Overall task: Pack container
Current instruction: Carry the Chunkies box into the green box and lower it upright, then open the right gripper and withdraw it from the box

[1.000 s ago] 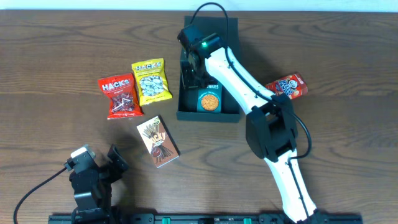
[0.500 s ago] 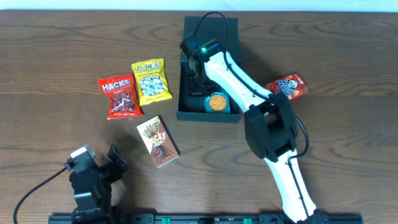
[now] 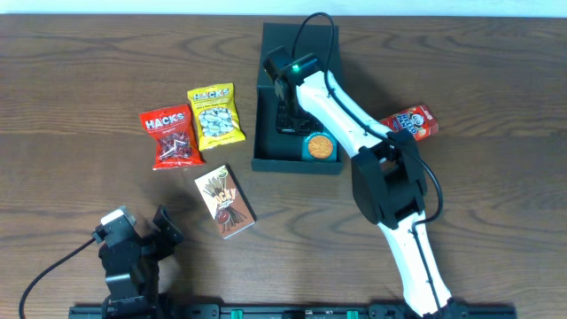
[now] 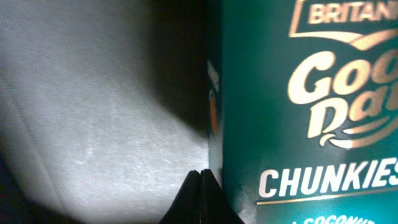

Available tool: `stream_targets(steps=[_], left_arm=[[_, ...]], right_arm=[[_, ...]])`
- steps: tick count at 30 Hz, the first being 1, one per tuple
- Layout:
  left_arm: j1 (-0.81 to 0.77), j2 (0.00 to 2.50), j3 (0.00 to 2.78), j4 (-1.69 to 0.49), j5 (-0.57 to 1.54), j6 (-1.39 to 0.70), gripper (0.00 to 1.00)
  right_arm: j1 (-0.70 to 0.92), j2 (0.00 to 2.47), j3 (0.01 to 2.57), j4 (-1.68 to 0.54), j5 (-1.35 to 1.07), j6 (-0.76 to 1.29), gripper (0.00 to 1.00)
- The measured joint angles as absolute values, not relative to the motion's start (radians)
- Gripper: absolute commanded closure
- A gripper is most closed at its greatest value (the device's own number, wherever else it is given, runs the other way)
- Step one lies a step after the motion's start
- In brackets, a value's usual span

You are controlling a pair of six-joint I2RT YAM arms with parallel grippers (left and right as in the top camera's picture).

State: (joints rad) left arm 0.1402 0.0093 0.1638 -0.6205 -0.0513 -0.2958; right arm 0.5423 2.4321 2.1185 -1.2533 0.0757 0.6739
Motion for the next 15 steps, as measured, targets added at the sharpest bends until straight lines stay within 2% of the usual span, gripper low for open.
stream_targets(steps=[9, 15], left_arm=[[0.14, 0.009, 0.164, -0.62, -0.051, -0.296, 0.05], [0.14, 0.009, 0.164, -0.62, -0.051, -0.296, 0.05]], right_arm=[[0.543, 2.432, 2.119, -1.264, 0.075, 0.657, 0.98], [0.53, 2.432, 2.221, -1.351, -0.001, 0.536, 0.99]])
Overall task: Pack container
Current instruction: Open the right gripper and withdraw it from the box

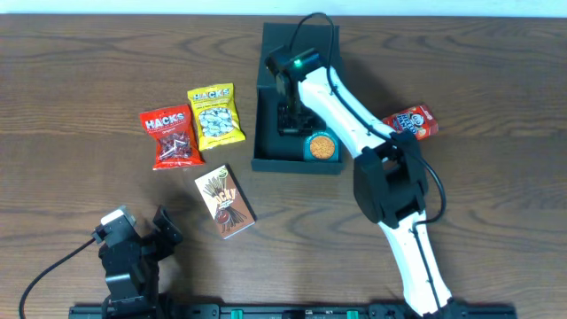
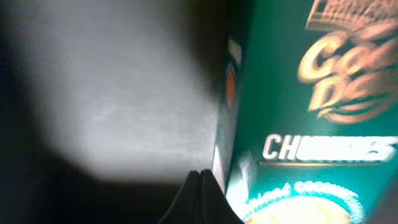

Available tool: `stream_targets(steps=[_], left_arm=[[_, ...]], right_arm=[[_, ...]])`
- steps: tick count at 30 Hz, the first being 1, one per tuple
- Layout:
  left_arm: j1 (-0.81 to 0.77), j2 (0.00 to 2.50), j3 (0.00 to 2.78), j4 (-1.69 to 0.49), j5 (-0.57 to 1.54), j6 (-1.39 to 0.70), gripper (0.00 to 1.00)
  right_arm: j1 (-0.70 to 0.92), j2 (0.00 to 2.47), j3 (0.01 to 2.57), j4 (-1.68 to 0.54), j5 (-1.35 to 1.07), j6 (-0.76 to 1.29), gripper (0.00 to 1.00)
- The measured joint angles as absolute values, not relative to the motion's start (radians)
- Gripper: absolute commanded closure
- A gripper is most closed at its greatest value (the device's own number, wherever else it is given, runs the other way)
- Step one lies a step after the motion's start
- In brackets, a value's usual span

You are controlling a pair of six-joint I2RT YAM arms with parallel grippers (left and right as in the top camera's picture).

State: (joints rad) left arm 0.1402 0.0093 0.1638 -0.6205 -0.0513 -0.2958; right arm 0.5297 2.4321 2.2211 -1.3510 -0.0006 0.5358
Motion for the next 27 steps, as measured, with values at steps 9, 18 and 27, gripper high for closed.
stream_targets(steps=[9, 18, 27], left_arm=[[0.14, 0.009, 0.164, -0.62, -0.051, -0.296, 0.05], [0.14, 0.009, 0.164, -0.62, -0.051, -0.296, 0.05], [0.14, 0.009, 0.164, -0.62, -0.051, -0.296, 0.05]], right_arm=[[0.415, 2.302, 2.528, -1.399, -0.028, 0.433, 0.98], [0.1, 2.217, 2.537, -1.565, -0.022, 0.461, 0.98], [-0.078, 2.225, 2.518, -1.651, -0.016, 0.496, 0.84]])
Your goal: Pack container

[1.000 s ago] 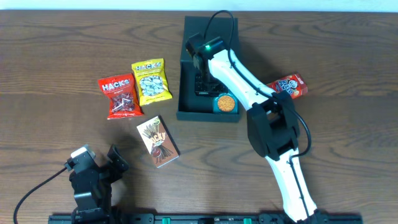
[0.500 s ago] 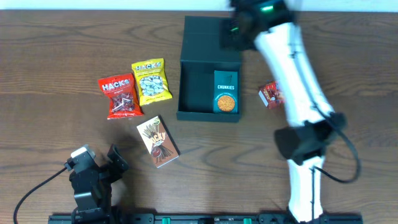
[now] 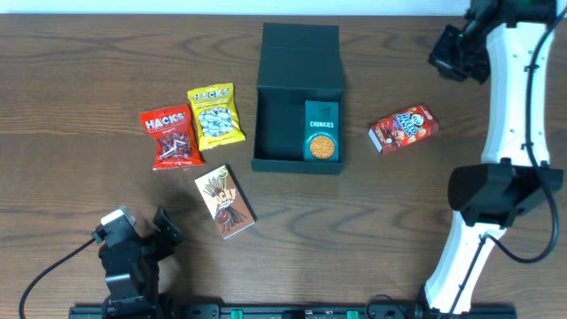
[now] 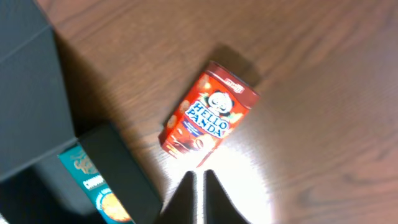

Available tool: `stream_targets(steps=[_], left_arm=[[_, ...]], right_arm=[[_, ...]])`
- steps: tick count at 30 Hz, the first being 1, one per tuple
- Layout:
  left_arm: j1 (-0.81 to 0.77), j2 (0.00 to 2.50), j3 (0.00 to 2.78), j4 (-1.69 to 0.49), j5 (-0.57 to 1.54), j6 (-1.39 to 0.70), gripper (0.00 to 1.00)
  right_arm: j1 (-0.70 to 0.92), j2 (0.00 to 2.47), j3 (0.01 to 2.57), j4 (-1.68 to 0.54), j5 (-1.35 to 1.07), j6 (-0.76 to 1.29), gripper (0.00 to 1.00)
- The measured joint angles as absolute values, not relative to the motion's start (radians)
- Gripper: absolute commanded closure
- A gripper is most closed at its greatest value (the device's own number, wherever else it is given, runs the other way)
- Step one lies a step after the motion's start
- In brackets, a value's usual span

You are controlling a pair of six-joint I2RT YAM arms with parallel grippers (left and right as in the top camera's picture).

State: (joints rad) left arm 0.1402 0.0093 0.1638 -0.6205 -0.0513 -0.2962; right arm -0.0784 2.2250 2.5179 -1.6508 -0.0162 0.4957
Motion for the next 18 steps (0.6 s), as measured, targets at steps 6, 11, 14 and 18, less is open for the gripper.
stream_targets(steps=[6, 11, 14, 18], left_arm=[[0.14, 0.009, 0.164, -0.62, -0.051, -0.298, 0.05], [0.14, 0.009, 0.164, -0.62, -0.02, -0.397, 0.05], [0.14, 0.009, 0.164, -0.62, 0.059, -0.586, 0.05], [0.14, 0.009, 0.164, -0.616, 0.113, -0.801, 0.05]], right_arm=[[-0.081, 2.225, 2.38, -1.626, -0.03, 0.573, 0.71], [-0.081, 2.225, 2.218, -1.583, -0.075, 0.595, 0.69], [-0.081, 2.225, 2.167, -1.583, -0.091, 0.595, 0.7], [-0.081, 2.225, 2.165, -1.585, -0.1, 0.595, 0.68]])
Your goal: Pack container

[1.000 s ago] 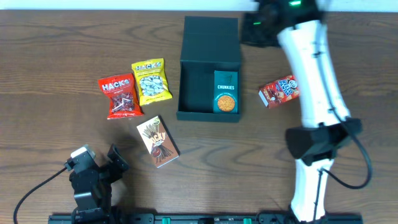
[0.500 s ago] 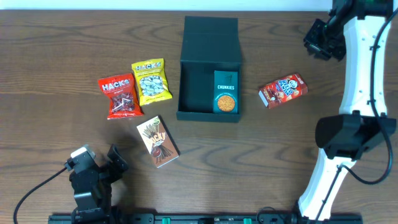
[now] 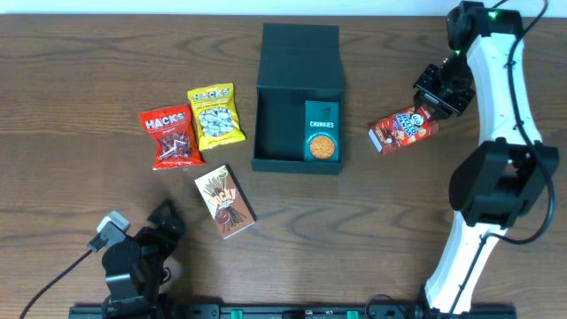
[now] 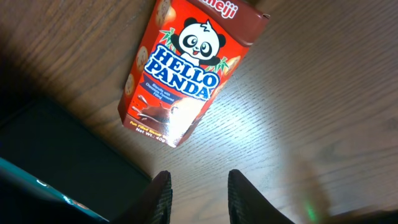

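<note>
A dark open box (image 3: 280,124) stands at the table's middle back, with a teal Chunkies pack (image 3: 322,130) lying in its right side. To its right on the table lies a red Hello Panda box (image 3: 404,128). My right gripper (image 3: 440,89) hovers just beyond that box's far right end. In the right wrist view the Hello Panda box (image 4: 186,68) fills the top, and the gripper (image 4: 199,186) is open with only bare wood between its fingers. The left gripper (image 3: 162,223) rests at the front left; its jaws are too small to read.
Left of the dark box lie a red Hacks bag (image 3: 170,136) and a yellow Hacks bag (image 3: 215,115). A brown stick-biscuit box (image 3: 225,201) sits nearer the front. The box's lid (image 3: 301,53) lies open toward the back.
My right gripper was shut and higher, near the back right corner. Now it is open, lower and closer to the Hello Panda box. The left arm has shifted slightly.
My right gripper was shut down inside the dark box beside the Chunkies pack, and stayed there half a second later. Then it was out of the box at the back right, the pack left lying inside. Now it is open by the Hello Panda box.
</note>
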Available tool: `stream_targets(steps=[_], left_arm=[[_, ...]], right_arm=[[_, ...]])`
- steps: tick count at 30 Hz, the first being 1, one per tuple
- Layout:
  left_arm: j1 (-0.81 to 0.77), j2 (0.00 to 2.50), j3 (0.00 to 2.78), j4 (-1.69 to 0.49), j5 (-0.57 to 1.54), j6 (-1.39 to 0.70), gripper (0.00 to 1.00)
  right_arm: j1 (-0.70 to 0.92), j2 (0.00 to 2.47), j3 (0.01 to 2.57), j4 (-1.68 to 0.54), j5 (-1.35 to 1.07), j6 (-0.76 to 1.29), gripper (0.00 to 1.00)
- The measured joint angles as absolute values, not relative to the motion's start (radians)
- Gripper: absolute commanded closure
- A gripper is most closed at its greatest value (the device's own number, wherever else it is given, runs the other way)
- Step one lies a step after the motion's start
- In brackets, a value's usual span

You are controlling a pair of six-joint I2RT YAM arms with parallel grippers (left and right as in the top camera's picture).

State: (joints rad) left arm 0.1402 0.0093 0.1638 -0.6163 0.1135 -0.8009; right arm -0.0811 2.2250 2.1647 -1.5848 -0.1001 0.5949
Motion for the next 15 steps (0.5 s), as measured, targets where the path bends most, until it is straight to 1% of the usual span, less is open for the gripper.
stream_targets(steps=[2, 7, 12, 15], left_arm=[[0.14, 0.009, 0.164, -0.611, 0.121, -0.892, 0.05], [0.14, 0.009, 0.164, -0.588, 0.141, -1.017, 0.05], [0.14, 0.012, 0.163, -0.453, 0.215, -1.025, 0.04], [0.14, 0.047, 0.163, -0.422, 0.248, -1.021, 0.04]], right_arm=[[-0.081, 2.225, 2.165, -1.584, -0.102, 0.595, 0.67], [-0.081, 2.225, 2.165, -1.567, -0.105, 0.588, 0.62], [-0.081, 2.225, 2.165, -1.524, -0.105, 0.561, 0.58], [-0.081, 2.225, 2.165, -1.498, -0.105, 0.554, 0.56]])
